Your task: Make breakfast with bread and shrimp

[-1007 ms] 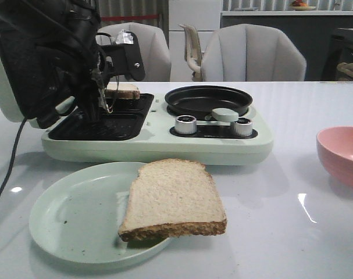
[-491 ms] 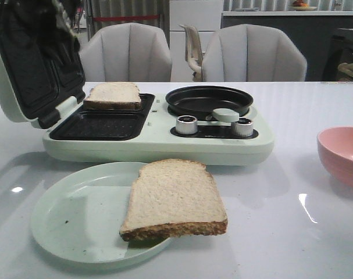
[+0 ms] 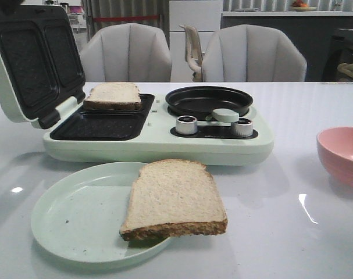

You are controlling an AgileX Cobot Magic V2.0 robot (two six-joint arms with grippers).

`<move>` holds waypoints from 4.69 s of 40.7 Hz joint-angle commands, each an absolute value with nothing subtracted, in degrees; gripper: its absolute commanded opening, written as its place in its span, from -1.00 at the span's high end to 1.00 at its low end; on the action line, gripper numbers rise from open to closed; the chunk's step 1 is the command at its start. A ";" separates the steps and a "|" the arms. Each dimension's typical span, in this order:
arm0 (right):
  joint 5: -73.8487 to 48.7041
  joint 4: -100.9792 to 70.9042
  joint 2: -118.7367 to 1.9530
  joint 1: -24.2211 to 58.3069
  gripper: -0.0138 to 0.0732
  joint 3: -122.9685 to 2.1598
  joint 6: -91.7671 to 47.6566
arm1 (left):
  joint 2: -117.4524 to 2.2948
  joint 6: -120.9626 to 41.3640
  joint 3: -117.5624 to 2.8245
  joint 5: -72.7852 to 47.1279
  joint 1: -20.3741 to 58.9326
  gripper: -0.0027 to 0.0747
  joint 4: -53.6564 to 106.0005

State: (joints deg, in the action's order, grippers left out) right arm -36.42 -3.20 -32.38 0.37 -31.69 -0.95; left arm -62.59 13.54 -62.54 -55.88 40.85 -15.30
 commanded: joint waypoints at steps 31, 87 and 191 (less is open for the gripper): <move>-36.28 -14.39 -37.55 0.25 -0.36 -33.33 -3.39 | -37.08 13.45 -41.69 -46.71 41.37 -0.19 -17.06; -42.69 -78.29 -100.35 14.57 -0.67 -47.35 -49.92 | -37.08 13.45 -41.69 -45.52 41.37 -0.19 -17.06; -40.65 -78.43 -116.34 22.73 -0.56 -91.88 -51.41 | -37.08 13.45 -41.69 -45.41 41.37 -0.19 -19.72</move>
State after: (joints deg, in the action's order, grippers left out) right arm -38.93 -78.41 -121.44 22.88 -89.72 -50.57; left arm -37.22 13.31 -39.99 -49.05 40.85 -18.09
